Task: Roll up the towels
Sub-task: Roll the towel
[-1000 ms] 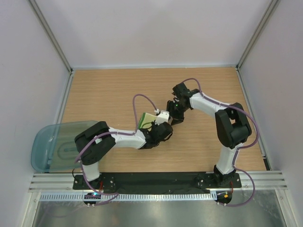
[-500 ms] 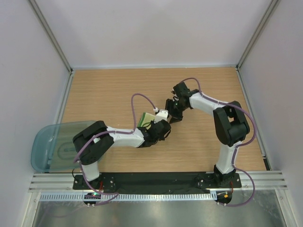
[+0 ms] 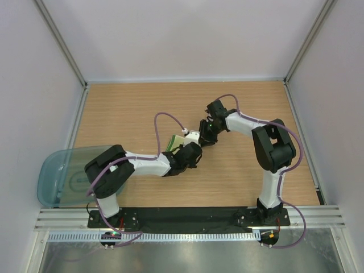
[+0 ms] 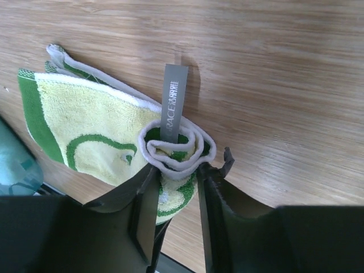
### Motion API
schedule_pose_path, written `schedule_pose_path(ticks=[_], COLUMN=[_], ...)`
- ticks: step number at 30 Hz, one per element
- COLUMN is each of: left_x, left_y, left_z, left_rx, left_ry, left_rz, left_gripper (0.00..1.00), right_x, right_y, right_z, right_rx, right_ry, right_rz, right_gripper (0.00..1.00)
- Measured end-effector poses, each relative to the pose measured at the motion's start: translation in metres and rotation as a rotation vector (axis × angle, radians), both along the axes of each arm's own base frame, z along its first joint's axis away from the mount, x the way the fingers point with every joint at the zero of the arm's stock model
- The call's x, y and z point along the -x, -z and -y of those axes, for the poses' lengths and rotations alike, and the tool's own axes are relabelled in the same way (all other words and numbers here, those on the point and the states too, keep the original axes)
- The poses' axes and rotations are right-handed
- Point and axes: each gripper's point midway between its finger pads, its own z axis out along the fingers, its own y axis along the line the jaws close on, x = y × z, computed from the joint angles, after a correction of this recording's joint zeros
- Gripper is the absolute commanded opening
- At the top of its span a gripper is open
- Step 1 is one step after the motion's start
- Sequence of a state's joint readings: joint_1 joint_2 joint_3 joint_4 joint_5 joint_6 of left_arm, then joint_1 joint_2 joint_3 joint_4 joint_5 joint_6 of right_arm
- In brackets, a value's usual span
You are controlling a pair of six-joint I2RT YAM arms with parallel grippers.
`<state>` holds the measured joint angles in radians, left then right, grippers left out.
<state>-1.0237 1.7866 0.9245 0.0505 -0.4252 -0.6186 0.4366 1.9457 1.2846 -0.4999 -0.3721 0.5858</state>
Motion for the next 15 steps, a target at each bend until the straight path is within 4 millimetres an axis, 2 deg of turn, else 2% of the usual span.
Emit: schedule_pose_path(ticks=[1, 4, 9, 11, 13, 14, 15], left_x=[0.000, 0.001, 0.004, 0.006, 0.010, 0.012, 0.014], left_y=[0.000, -0.001, -0.002, -0.003, -0.003, -0.004, -0.004], left_z=[0.000, -0.001, -0.002, -0.003, -0.003, -0.003, -0.003], left_rx=[0.008, 0.038, 0.063, 0.068, 0.073, 0.078, 0.083], left_ry=[0.001, 0.011, 0.027, 0.036, 0.047, 0.054, 0.061], left_rz=[-0.004, -0.024, -0.047, -0.058, -0.070, -0.078, -0.085], left_gripper=[0.08, 0.08, 0.07, 0.07, 0.07, 0.07, 0.07], right_x=[0.000, 0.000, 0.001, 0.003, 0.006, 0.008, 0.010], right_y=[0.001, 0.003, 0.005, 0.005, 0.006, 0.006, 0.006], right_z=[0.001, 0.002, 0.004, 0.004, 0.005, 0.007, 0.009], right_rx=[0.004, 0.014, 0.020, 0.029, 0.044, 0.053, 0.066], right_ry=[0.001, 0.003, 0.007, 0.004, 0.001, -0.001, -0.002], right_rz=[-0.001, 0.003, 0.001, -0.002, -0.009, -0.016, -0.022], right_gripper=[0.28, 0.13, 0.10, 0.11, 0.21, 0.29, 0.46])
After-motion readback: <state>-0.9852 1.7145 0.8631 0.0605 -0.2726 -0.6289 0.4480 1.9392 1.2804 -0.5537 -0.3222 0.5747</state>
